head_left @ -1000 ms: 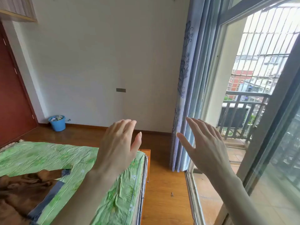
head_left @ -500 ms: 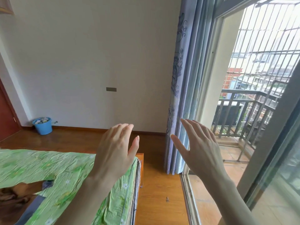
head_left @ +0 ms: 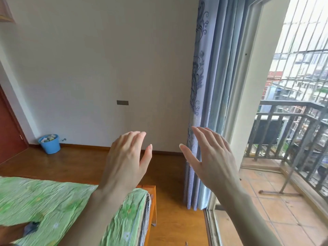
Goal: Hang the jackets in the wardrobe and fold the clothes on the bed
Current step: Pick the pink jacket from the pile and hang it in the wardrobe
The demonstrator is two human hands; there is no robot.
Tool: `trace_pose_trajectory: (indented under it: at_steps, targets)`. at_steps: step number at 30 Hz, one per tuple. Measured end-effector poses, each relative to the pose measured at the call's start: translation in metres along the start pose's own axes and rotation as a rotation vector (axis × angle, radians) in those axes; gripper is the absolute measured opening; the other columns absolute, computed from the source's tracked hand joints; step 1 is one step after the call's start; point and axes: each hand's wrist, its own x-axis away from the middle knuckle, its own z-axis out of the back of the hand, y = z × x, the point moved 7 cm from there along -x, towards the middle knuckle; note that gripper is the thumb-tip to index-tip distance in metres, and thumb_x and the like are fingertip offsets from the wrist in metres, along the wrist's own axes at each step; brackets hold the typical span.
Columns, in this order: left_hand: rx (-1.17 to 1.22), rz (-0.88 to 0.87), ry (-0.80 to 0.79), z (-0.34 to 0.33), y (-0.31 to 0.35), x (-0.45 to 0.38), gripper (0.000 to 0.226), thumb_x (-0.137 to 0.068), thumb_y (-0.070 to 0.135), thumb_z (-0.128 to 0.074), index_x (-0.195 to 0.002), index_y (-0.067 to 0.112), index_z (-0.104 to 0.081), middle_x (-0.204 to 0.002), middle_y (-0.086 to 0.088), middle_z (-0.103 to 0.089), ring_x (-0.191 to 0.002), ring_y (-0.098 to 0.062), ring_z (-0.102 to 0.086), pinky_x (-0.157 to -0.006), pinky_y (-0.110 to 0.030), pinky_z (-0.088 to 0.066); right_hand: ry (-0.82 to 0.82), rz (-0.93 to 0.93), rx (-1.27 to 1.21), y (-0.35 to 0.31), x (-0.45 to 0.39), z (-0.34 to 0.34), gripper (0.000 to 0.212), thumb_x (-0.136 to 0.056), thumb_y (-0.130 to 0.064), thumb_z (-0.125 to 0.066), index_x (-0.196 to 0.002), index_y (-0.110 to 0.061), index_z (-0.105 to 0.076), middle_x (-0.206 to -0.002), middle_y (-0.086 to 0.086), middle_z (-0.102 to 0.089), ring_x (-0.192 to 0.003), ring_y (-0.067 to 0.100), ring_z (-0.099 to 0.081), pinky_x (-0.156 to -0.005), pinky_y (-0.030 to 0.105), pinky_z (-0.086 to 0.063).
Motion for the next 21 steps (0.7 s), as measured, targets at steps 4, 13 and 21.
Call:
trace_pose_trajectory:
  at_steps: [4, 13, 21]
  targets:
    - [-0.021, 0.009, -0.003, -0.038, -0.009, -0.035, 0.049, -0.105, 0.042, -0.043, -0.136, 0.01, -0.062, -0.133, -0.005, -0.067, -0.122, -0.023, -0.062, -0.103, -0.039, -0.051, -0.009, 0.014, -0.013, 0.021, -0.038, -0.036, 0.07, -0.102, -0.071, -0.036, -0.15, -0.022, -0.05, -0.15, -0.002, -0.056, -0.141, 0.021, -0.049, -0.119, 0.04, -0.036]
    - [-0.034, 0.035, -0.009, -0.143, -0.064, -0.118, 0.049, -0.105, 0.042, -0.043, -0.136, 0.009, -0.062, -0.134, -0.006, -0.066, -0.121, -0.025, -0.062, -0.103, -0.041, -0.052, -0.052, 0.091, -0.005, 0.051, -0.135, -0.148, 0.068, -0.102, -0.069, -0.038, -0.149, -0.021, -0.051, -0.148, -0.002, -0.058, -0.141, 0.022, -0.05, -0.12, 0.041, -0.036]
    - [-0.021, 0.073, 0.021, -0.226, -0.137, -0.202, 0.053, -0.104, 0.045, -0.039, -0.135, 0.01, -0.063, -0.134, -0.008, -0.067, -0.122, -0.025, -0.064, -0.103, -0.04, -0.051, -0.105, 0.18, 0.033, 0.061, -0.243, -0.267, 0.06, -0.104, -0.063, -0.041, -0.146, -0.022, -0.053, -0.147, -0.003, -0.056, -0.141, 0.019, -0.048, -0.12, 0.038, -0.036]
